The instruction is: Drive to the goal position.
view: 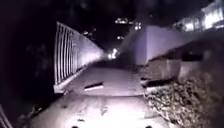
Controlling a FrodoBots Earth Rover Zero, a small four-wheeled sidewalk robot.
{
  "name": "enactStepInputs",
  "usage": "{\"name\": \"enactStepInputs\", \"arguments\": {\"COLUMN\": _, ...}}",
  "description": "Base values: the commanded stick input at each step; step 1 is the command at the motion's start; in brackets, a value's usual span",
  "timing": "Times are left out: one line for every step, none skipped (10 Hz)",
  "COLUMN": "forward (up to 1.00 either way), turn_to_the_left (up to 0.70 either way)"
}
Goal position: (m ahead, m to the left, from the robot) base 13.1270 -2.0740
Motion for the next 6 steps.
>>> {"name": "enactStepInputs", "arguments": {"forward": 0.50, "turn_to_the_left": 0.00}}
{"name": "enactStepInputs", "arguments": {"forward": 0.50, "turn_to_the_left": 0.00}}
{"name": "enactStepInputs", "arguments": {"forward": 0.50, "turn_to_the_left": 0.00}}
{"name": "enactStepInputs", "arguments": {"forward": 0.50, "turn_to_the_left": 0.00}}
{"name": "enactStepInputs", "arguments": {"forward": 0.50, "turn_to_the_left": 0.00}}
{"name": "enactStepInputs", "arguments": {"forward": 0.50, "turn_to_the_left": 0.00}}
